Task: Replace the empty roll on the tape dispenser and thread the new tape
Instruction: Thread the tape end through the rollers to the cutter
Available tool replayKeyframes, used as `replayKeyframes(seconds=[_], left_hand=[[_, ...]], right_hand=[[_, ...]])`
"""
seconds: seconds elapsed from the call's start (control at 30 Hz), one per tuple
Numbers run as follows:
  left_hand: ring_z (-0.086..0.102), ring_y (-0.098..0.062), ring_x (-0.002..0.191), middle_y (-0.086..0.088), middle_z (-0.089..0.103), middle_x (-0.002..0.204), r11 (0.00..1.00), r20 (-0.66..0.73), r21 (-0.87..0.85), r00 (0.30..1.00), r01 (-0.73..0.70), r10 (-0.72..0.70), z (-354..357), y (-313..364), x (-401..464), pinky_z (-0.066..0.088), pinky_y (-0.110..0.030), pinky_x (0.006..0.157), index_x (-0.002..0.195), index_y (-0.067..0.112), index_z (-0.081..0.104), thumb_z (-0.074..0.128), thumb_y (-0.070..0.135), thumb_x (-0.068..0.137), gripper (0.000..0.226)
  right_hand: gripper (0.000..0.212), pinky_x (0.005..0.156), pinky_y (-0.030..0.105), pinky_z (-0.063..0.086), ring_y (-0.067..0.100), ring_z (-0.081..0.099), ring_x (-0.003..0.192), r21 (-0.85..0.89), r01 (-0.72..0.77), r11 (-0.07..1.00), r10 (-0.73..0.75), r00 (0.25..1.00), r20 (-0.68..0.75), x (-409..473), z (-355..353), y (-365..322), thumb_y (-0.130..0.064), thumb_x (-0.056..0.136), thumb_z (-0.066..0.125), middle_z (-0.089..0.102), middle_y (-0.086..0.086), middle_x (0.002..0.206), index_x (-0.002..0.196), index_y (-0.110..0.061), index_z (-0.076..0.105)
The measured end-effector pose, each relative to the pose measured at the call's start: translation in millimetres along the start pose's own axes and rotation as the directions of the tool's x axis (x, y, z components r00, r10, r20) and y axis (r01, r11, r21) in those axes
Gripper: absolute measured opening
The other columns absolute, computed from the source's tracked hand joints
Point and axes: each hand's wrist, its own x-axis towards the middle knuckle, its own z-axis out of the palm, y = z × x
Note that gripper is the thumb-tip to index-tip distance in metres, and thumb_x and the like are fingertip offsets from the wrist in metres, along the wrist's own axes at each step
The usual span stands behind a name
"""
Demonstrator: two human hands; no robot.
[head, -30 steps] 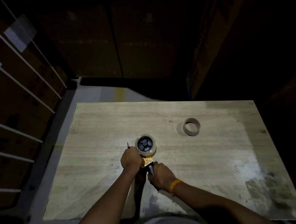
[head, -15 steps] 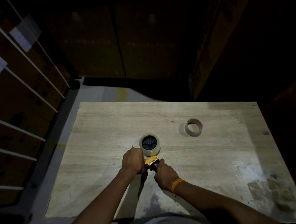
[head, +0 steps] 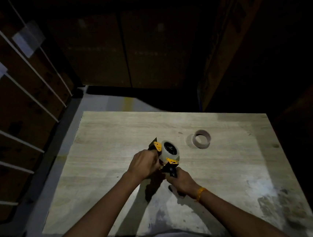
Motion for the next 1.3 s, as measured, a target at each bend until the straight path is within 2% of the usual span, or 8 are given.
replayKeyframes(seconds=[0.07,0.13,0.23,0.47,0.63,0.83,1.07,1.3], left_hand=[[0.071,-0.043,0.089,-0.019,0.076,0.094,0.998,-0.016,0.026,0.998,-0.061,0.061,-7,0,8,0.050,-0.042,0.069,0.103,0.009,0.069,0.059,0.024,0.097,0.019],[0.070,-0.043,0.086,-0.018,0.076,0.094,0.991,-0.018,0.034,0.991,-0.129,0.130,-11,0,16,0.042,-0.038,0.065,0.109,0.009,0.065,0.058,0.023,0.099,0.019],[0.069,-0.041,0.084,-0.017,0.074,0.095,0.981,0.051,0.053,0.981,-0.189,0.186,-17,4,23,0.042,-0.038,0.063,0.111,0.011,0.062,0.056,0.020,0.101,0.014],[0.066,-0.040,0.084,-0.018,0.070,0.097,0.979,0.272,0.014,0.943,-0.203,0.191,-48,14,44,0.054,-0.046,0.071,0.101,0.007,0.062,0.053,0.019,0.104,0.015],[0.063,-0.038,0.078,-0.014,0.065,0.088,0.968,0.380,0.014,0.897,-0.252,0.228,-64,27,53,0.049,-0.042,0.066,0.091,0.006,0.063,0.058,0.014,0.098,0.012],[0.054,-0.031,0.067,-0.013,0.064,0.080,0.960,0.356,0.032,0.901,-0.278,0.249,-87,39,64,0.047,-0.043,0.061,0.084,0.004,0.066,0.058,0.015,0.099,0.020],[0.070,-0.030,0.093,-0.011,0.077,0.105,0.968,0.360,-0.011,0.902,-0.249,0.236,-126,40,81,0.060,-0.045,0.081,0.105,0.007,0.079,0.063,0.018,0.099,0.020],[0.058,-0.014,0.073,-0.006,0.075,0.089,0.958,0.362,-0.158,0.889,-0.240,0.282,-157,42,87,0.045,-0.033,0.066,0.101,0.011,0.078,0.071,0.026,0.100,0.016]], right_hand=[[0.031,0.044,0.029,0.047,0.020,0.058,0.044,0.153,0.002,0.988,-0.012,0.998,0.067,-9,-9,-1,-0.037,0.099,0.063,0.065,0.012,0.075,0.112,-0.009,0.061],[0.022,0.038,0.028,0.045,0.020,0.053,0.035,0.245,-0.027,0.969,-0.004,0.992,0.124,-15,-16,0,-0.034,0.100,0.062,0.057,0.010,0.066,0.108,-0.013,0.061],[0.025,0.038,0.026,0.044,0.020,0.054,0.036,0.332,-0.085,0.939,0.028,0.985,0.170,-21,-23,2,-0.030,0.100,0.060,0.055,0.010,0.068,0.114,-0.010,0.058],[0.030,0.042,0.025,0.041,0.021,0.050,0.042,0.443,-0.173,0.880,0.068,0.967,0.244,-27,-26,13,-0.039,0.089,0.062,0.053,0.005,0.063,0.095,-0.011,0.053],[0.020,0.043,0.028,0.042,0.020,0.047,0.043,0.505,-0.152,0.850,0.030,0.970,0.241,-32,-11,19,-0.028,0.103,0.056,0.051,0.001,0.062,0.100,-0.011,0.045],[0.014,0.044,0.031,0.044,0.023,0.048,0.041,0.483,-0.057,0.874,-0.009,0.991,0.133,-28,-3,23,-0.020,0.105,0.056,0.052,0.000,0.060,0.099,-0.012,0.046],[0.008,0.044,0.030,0.042,0.024,0.050,0.041,0.452,0.049,0.891,-0.086,0.994,0.062,-34,-5,22,-0.017,0.104,0.053,0.052,0.004,0.055,0.107,-0.012,0.048],[0.019,0.047,0.034,0.045,0.025,0.051,0.047,0.497,0.195,0.846,-0.206,0.978,-0.033,-39,-18,10,-0.015,0.094,0.053,0.052,0.014,0.066,0.112,-0.016,0.054]])
